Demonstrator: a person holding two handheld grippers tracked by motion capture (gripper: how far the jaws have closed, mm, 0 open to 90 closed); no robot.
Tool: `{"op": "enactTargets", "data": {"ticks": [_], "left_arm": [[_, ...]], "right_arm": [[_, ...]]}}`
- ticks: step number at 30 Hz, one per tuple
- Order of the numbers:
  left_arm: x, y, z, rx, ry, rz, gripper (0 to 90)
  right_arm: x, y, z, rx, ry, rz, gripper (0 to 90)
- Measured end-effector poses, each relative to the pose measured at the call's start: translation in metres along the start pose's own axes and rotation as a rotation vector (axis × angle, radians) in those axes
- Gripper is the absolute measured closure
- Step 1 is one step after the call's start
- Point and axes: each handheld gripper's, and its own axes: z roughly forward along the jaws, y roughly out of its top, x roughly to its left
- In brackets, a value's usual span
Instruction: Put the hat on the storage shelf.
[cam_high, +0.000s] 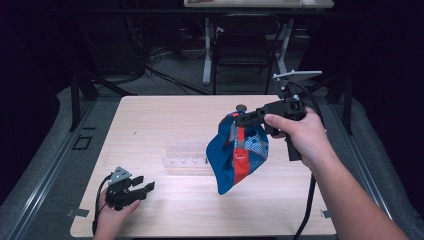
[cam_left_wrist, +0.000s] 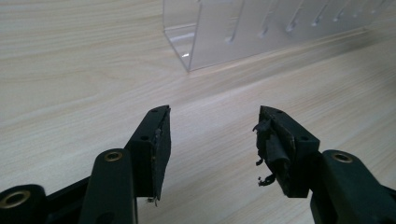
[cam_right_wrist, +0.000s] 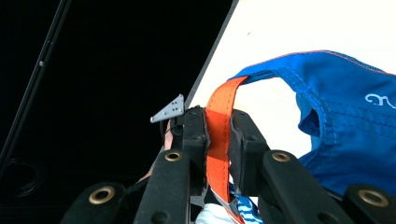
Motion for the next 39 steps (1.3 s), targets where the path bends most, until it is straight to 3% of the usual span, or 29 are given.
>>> {"op": "enactTargets", "data": {"ticks": [5, 9, 11, 14, 15, 16, 18, 19, 22, 23, 26, 33, 39], "left_arm": [[-0.009, 0.007, -0.005, -0.025, -0.004, 0.035, 45.8], [-0.027, 0.020, -0.011, -0.083, -0.033, 0.076, 45.9], [-0.031, 0.023, -0.012, -0.088, -0.038, 0.091, 46.5], [-0.047, 0.031, -0.013, -0.084, -0.056, 0.140, 46.5], [-0.058, 0.036, -0.013, -0.090, -0.082, 0.173, 47.5], [-0.058, 0.036, -0.013, -0.090, -0.082, 0.173, 48.0], [-0.075, 0.044, -0.013, -0.099, -0.119, 0.211, 49.4], [-0.075, 0.044, -0.013, -0.099, -0.119, 0.211, 49.6], [-0.092, 0.053, -0.013, -0.104, -0.171, 0.237, 50.8], [-0.103, 0.058, -0.012, -0.108, -0.180, 0.269, 50.8], [-0.116, 0.065, -0.008, -0.103, -0.197, 0.298, 50.7], [-0.138, 0.077, 0.005, -0.103, -0.208, 0.346, 50.8], [-0.148, 0.086, 0.014, -0.090, -0.196, 0.373, 53.9]], "right_arm": [[0.006, 0.009, 0.004, -0.010, -0.004, -0.003, 78.1], [0.010, 0.015, 0.008, -0.015, -0.007, -0.003, 78.1], [0.012, 0.017, 0.009, -0.016, -0.008, -0.004, 78.1], [0.014, 0.022, 0.011, -0.018, -0.008, -0.009, 78.1], [0.017, 0.025, 0.013, -0.023, -0.009, -0.008, 78.1], [0.017, 0.025, 0.013, -0.023, -0.009, -0.008, 78.1], [0.018, 0.029, 0.017, -0.022, -0.011, -0.006, 78.0], [0.018, 0.029, 0.017, -0.022, -0.011, -0.006, 78.0], [0.018, 0.034, 0.023, -0.031, -0.009, 0.003, 78.1], [0.018, 0.035, 0.025, -0.033, -0.008, 0.004, 78.1], [0.017, 0.038, 0.028, -0.034, 0.002, 0.005, 78.1], [0.015, 0.044, 0.035, -0.046, 0.000, 0.019, 78.1], [0.013, 0.046, 0.036, -0.056, 0.002, 0.025, 78.1]]}}
